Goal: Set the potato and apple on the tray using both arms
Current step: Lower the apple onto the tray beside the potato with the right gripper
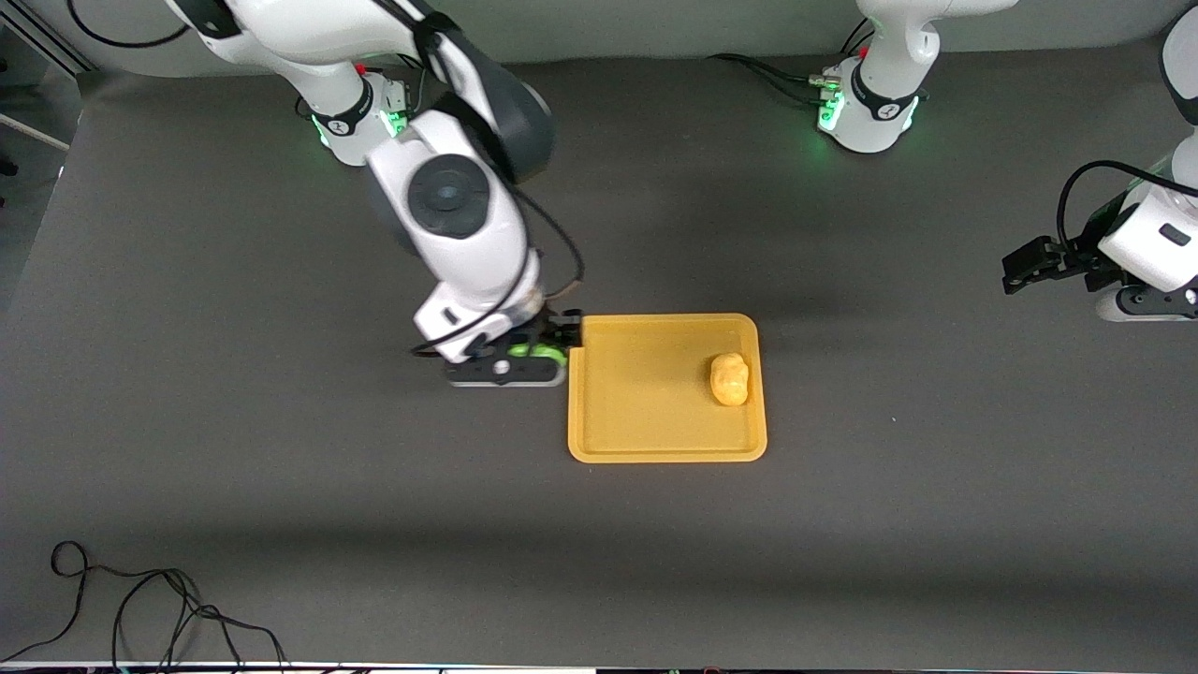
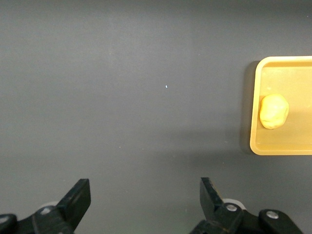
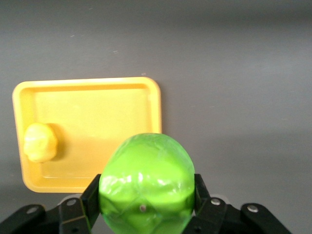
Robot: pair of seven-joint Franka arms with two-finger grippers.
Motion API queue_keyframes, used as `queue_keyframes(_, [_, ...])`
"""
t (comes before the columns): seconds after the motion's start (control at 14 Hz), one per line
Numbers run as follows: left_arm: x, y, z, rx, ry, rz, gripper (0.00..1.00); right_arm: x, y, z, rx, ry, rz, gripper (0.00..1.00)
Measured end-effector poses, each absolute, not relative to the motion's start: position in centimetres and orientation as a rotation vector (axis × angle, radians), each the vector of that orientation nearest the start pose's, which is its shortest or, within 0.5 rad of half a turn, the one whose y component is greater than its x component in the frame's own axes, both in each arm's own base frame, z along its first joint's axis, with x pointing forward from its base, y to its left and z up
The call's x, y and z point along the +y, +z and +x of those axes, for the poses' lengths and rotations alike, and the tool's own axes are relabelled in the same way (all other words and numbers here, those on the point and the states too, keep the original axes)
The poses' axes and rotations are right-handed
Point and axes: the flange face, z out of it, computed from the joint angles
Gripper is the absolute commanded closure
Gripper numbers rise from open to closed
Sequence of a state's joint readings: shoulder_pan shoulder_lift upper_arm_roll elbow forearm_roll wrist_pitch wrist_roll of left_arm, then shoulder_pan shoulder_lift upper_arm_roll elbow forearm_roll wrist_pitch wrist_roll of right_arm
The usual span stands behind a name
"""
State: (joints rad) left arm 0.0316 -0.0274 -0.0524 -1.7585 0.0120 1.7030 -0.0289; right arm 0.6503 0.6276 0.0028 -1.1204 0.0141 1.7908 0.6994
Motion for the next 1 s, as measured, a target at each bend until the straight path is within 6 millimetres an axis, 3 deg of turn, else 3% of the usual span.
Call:
queue_keyframes(0.29, [-0.9,56.2,55.1,-0.013,0.044,-3.127,0.0,52.1,41.4,56.1,0.055,-0.05,-3.088,0.76])
queue_keyframes(0.5, [-1.2,56.2,55.1,-0.002,0.042,-3.127,0.0,56.4,36.7,54.2,0.007,-0.075,-3.072,0.76])
queue_keyframes(0.79, [-1.1,56.7,55.1,0.004,0.026,-3.112,0.0,58.6,27.6,53.8,-0.007,-0.134,-3.086,0.76])
queue_keyframes(1.0, [-0.8,57.4,55.1,-0.003,0.0,-3.107,0.0,58.4,22.9,54.5,-0.021,-0.18,-3.096,0.76])
